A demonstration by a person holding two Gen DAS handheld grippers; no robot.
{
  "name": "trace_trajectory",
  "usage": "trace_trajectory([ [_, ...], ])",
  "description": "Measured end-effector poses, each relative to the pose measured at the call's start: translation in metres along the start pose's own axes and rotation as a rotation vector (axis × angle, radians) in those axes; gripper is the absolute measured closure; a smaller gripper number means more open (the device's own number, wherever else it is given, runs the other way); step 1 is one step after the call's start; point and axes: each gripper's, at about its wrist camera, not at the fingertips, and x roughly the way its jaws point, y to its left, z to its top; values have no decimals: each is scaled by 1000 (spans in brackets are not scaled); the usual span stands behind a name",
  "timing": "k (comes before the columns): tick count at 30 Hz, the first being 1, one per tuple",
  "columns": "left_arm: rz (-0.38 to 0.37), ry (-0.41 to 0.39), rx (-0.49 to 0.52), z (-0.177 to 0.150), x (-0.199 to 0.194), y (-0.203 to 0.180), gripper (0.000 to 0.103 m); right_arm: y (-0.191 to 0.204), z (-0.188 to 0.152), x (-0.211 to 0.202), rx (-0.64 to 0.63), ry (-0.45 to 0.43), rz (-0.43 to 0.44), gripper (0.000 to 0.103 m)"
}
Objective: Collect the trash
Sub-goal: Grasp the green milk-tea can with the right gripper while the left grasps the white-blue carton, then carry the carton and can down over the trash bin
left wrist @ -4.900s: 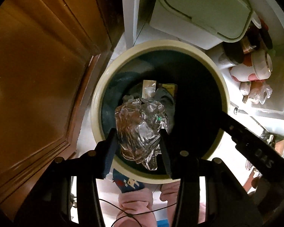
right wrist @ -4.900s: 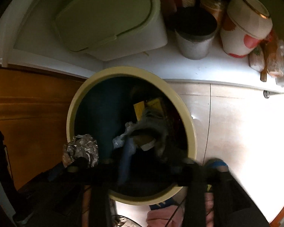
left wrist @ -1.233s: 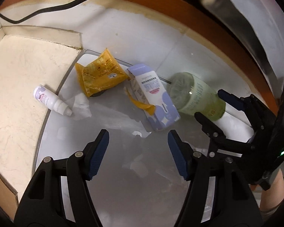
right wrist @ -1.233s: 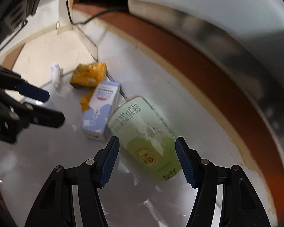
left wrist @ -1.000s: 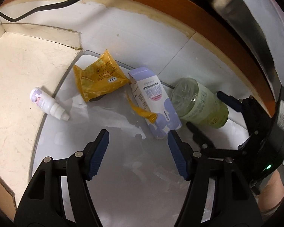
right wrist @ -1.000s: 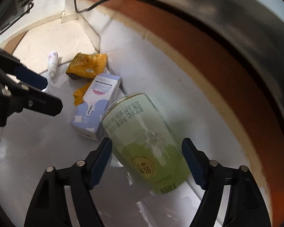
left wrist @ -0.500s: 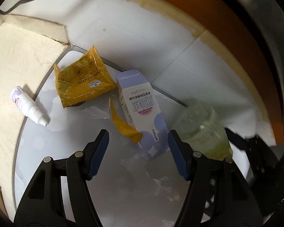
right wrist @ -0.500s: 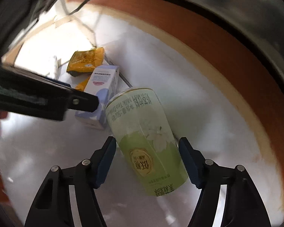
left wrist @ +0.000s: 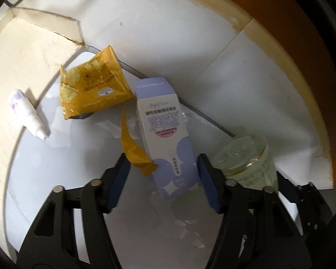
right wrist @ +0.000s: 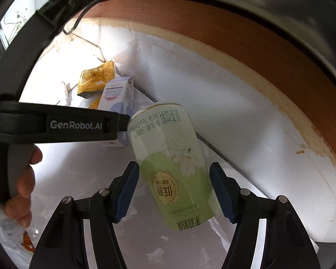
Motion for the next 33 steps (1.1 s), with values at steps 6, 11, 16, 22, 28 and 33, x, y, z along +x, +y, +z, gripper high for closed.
trace_trajectory([
  [6, 0, -8, 20, -25, -4, -4, 72, -3, -3, -9, 16, -4, -3, 39],
  [11, -44, -18, 37, -52, -25, 9, 72, -4, -13, -14, 59, 4, 27, 42],
  [16, -68, -10, 75, -93, -52, 31, 72, 3, -32, -23, 127, 13, 77, 43],
  [22, -78, -13, 110, -130, -83, 70, 72, 25, -58, -34, 195, 19, 126, 44],
  [28, -78, -42, 146, -160, -114, 127, 72, 59, -90, -47, 260, 14, 157, 46],
  [33, -84, -70, 182, -182, -140, 169, 72, 82, -117, -71, 334, -10, 193, 46],
])
